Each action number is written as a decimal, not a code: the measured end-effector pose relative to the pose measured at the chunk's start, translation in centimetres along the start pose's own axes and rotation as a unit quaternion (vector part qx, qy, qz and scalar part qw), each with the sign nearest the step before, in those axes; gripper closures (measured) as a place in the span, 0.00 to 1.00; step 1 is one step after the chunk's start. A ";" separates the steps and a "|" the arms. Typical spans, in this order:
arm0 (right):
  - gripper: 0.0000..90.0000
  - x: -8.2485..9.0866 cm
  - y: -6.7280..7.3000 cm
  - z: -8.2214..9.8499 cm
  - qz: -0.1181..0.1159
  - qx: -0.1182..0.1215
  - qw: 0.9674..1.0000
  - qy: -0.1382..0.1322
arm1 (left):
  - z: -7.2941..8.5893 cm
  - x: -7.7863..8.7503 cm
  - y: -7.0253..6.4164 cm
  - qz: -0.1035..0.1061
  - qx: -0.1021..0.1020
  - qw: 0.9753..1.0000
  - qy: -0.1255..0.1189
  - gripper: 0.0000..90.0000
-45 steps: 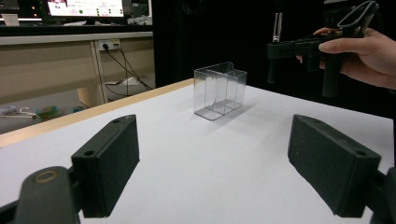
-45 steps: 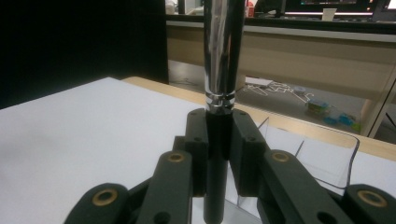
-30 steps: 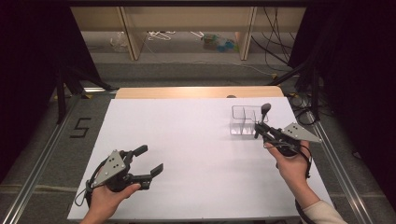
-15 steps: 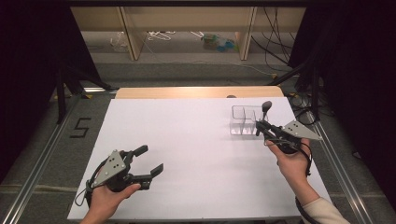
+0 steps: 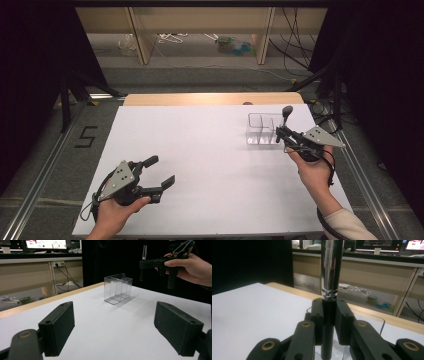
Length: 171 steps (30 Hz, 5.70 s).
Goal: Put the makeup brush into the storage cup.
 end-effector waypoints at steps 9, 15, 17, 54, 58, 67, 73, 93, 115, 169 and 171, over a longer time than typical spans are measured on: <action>0.88 -0.3 -0.4 0.0 0.000 0.001 1.000 0.006 | 0.0 0.0 0.0 -0.001 0.006 1.000 -0.002 0.18; 0.88 -0.4 -0.6 -0.1 0.006 -0.001 1.000 0.002 | 0.0 0.0 0.1 -0.001 0.001 1.000 -0.001 0.18; 0.88 -0.6 -0.7 -0.3 0.008 0.002 1.000 -0.004 | 0.0 0.0 0.1 0.000 0.001 1.000 -0.001 0.18; 0.88 -1.6 -1.7 -0.9 0.022 0.001 1.000 0.000 | 0.0 0.0 0.2 -0.002 0.001 1.000 -0.003 0.18; 0.88 -1.8 -1.8 -0.9 0.024 0.001 1.000 -0.002 | 0.0 0.0 0.2 -0.002 0.001 1.000 -0.003 0.19; 0.88 -1.9 -2.0 -1.1 0.027 -0.002 1.000 -0.001 | 0.0 0.0 0.1 -0.002 0.000 1.000 -0.003 0.18; 0.88 -1.9 -2.1 -1.1 0.028 0.002 1.000 0.007 | 0.0 0.0 0.1 -0.002 0.000 1.000 -0.003 0.18; 0.88 -2.6 -2.3 -1.7 0.032 0.005 0.999 -0.003 | -0.1 0.1 0.1 -0.003 0.001 1.000 -0.003 0.19; 0.88 -3.3 -2.4 -2.3 0.041 0.009 0.999 -0.001 | -0.1 0.2 0.1 -0.003 0.001 1.000 -0.003 0.18; 0.88 -4.9 -3.5 -3.2 0.054 0.004 0.999 -0.008 | -0.1 0.2 0.1 -0.002 0.001 1.000 -0.003 0.19; 0.88 -4.9 -3.5 -3.2 0.053 0.003 0.999 -0.006 | 0.0 0.2 0.1 -0.002 0.001 1.000 -0.002 0.18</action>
Point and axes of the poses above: each handheld gripper's, and its own axes: x roughly backward along the jaws, z roughly out of its underside, y roughly to its left, the point moved 7 cm from there along -x, roughly forward along the jaws, and after that the axes turned 13 degrees about z, right-handed, at the moved point
